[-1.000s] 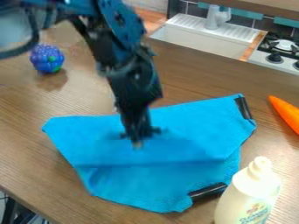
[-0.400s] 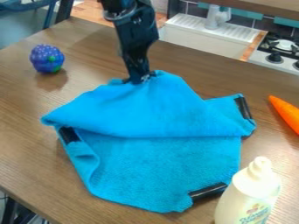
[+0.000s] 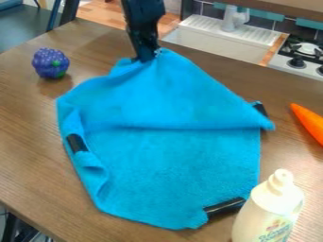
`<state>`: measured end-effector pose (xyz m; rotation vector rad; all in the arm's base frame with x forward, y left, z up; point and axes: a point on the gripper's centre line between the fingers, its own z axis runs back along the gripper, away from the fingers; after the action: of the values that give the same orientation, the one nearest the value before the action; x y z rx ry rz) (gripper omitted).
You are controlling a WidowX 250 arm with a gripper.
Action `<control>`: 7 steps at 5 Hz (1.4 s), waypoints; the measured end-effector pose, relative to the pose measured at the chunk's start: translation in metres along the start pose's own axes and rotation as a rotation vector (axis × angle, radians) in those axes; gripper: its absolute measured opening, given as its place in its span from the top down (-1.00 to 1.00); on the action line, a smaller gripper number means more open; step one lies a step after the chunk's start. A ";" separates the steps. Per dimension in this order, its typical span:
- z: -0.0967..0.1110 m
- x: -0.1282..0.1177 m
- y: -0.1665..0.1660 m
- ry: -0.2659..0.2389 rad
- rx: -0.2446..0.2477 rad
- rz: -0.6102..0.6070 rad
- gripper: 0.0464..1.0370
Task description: Unfold the cloth from bottom right to top left
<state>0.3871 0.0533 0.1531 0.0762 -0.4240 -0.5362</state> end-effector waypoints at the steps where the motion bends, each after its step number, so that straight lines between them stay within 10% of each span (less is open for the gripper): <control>1: -0.003 0.003 0.026 0.004 0.029 0.062 0.98; 5: -0.021 -0.010 0.067 0.058 0.113 0.153 0.94; 7: -0.033 -0.023 0.076 0.101 0.222 0.030 0.15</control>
<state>0.4193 0.1291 0.1282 0.3090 -0.3838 -0.4521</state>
